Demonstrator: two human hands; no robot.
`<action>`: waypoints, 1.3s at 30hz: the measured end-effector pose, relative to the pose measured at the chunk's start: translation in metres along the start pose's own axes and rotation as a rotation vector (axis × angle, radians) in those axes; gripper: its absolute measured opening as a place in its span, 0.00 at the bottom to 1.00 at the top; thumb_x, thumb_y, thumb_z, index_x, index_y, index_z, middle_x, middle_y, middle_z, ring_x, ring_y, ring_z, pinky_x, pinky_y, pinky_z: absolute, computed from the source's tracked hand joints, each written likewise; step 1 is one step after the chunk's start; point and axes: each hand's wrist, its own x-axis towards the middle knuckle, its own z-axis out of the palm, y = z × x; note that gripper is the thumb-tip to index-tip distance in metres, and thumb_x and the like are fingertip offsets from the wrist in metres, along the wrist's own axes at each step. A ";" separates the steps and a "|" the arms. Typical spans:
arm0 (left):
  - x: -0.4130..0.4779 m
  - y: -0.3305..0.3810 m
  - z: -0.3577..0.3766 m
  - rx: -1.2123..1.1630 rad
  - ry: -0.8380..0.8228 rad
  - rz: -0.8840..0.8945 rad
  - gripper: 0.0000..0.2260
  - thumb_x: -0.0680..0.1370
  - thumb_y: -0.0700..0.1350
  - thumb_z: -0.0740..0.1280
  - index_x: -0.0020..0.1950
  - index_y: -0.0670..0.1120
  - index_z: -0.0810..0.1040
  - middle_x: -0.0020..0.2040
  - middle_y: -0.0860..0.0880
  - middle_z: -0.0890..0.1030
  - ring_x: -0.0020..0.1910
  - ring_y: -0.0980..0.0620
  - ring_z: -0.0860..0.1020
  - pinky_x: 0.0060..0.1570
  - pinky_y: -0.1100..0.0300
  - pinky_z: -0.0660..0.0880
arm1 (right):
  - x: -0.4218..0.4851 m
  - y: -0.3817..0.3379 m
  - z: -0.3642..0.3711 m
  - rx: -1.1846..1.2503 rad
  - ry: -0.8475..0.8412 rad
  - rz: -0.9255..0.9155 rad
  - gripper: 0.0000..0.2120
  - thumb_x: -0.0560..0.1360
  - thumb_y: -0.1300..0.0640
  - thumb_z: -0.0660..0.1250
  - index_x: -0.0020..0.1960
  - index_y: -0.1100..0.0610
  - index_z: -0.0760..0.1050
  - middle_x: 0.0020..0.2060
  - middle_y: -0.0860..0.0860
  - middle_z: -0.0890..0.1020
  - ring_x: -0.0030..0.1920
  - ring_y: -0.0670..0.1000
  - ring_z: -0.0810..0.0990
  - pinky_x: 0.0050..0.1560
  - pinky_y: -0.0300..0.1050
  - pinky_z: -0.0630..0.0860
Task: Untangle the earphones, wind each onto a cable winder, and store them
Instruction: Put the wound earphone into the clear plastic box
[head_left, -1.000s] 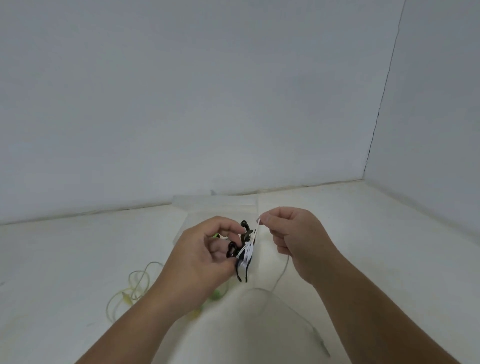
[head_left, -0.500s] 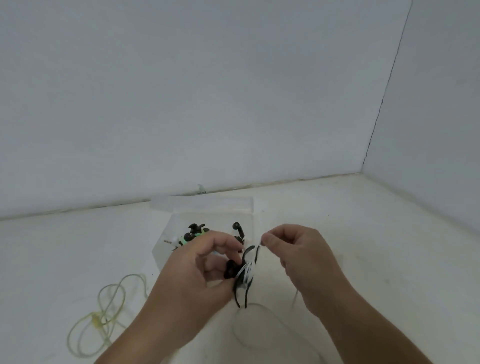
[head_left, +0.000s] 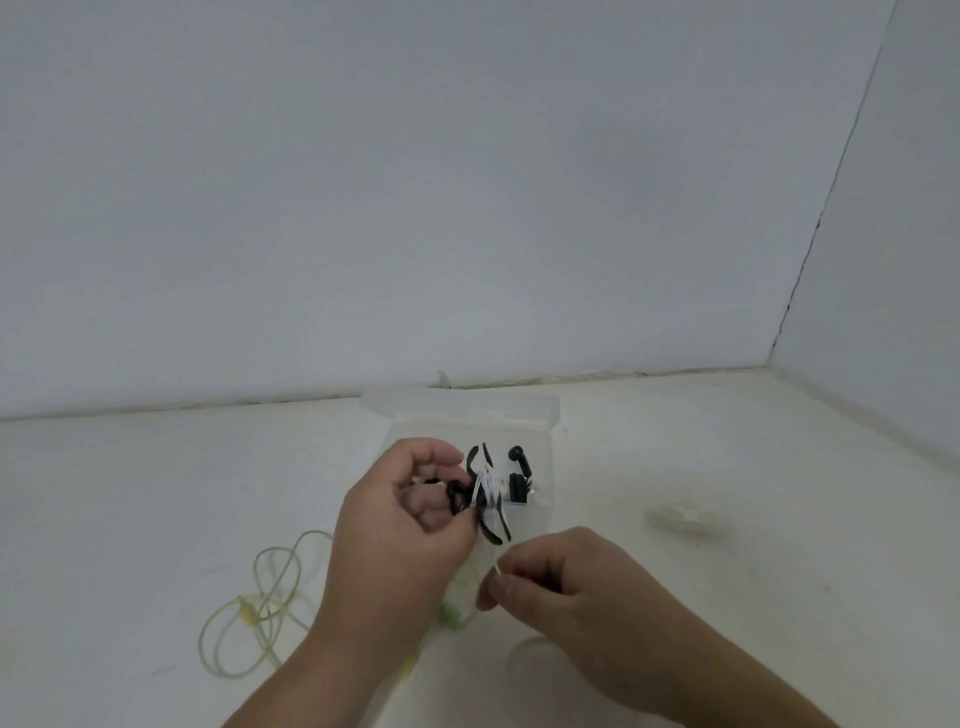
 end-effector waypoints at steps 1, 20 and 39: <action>-0.001 0.000 0.001 0.045 -0.015 0.017 0.18 0.70 0.26 0.72 0.47 0.48 0.80 0.36 0.55 0.81 0.25 0.60 0.73 0.30 0.69 0.71 | -0.001 -0.001 -0.001 -0.004 0.032 -0.020 0.10 0.79 0.50 0.66 0.43 0.50 0.83 0.24 0.45 0.69 0.28 0.44 0.65 0.31 0.39 0.63; -0.009 0.001 0.005 0.478 -0.094 0.299 0.20 0.71 0.34 0.73 0.49 0.60 0.78 0.46 0.62 0.80 0.47 0.59 0.81 0.44 0.67 0.77 | -0.010 -0.003 -0.019 0.244 0.359 -0.042 0.11 0.78 0.56 0.67 0.38 0.54 0.81 0.25 0.50 0.66 0.28 0.50 0.62 0.29 0.40 0.59; -0.015 0.010 0.003 0.076 -0.408 0.108 0.18 0.69 0.31 0.72 0.48 0.53 0.78 0.43 0.50 0.80 0.40 0.47 0.82 0.40 0.61 0.79 | -0.005 0.005 -0.026 0.202 0.635 0.033 0.16 0.79 0.52 0.66 0.34 0.56 0.78 0.21 0.45 0.62 0.22 0.44 0.58 0.23 0.34 0.59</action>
